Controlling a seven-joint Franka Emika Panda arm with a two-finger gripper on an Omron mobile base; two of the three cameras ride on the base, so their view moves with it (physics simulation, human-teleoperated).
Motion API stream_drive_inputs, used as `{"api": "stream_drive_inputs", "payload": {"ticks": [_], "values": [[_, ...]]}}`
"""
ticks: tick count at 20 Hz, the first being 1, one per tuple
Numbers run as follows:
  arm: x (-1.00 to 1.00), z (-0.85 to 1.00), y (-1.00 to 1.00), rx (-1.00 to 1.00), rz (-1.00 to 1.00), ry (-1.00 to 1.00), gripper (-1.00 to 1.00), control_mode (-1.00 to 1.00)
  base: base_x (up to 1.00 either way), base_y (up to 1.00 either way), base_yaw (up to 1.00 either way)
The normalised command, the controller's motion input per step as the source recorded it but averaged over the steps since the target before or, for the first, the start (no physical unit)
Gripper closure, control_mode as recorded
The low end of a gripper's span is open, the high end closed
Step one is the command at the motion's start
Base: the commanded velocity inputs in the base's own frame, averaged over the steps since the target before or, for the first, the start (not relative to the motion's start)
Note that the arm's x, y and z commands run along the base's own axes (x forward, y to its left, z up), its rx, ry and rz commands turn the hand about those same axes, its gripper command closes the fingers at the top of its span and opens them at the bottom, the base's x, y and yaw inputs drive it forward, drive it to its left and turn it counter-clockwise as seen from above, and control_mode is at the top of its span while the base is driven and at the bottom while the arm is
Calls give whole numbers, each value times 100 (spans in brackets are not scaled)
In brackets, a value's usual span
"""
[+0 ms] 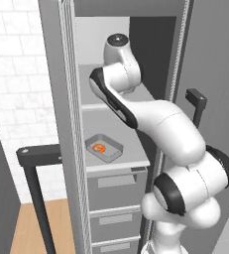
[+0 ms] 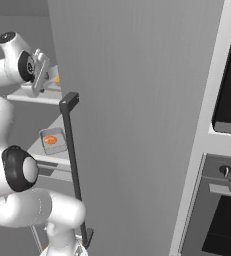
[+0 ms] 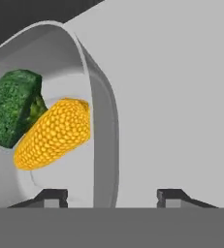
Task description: Take the meat container that has the shrimp and place it on the second highest rack of the freezer. Then take the vegetable container that has the corn and broccoli and place it on the highest rack of the freezer.
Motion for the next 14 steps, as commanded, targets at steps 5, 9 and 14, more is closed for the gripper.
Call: {"api": "stream_drive_inputs", "payload": {"ticks": [5,9,14], "values": [[-98,47,0,0,0,-42,-100,-100,0,0,0],[-100,40,-23,4,0,-30,-100,-100,0,0,0],[-100,6,-31,16,0,-7,-100,-100,0,0,0]]}}
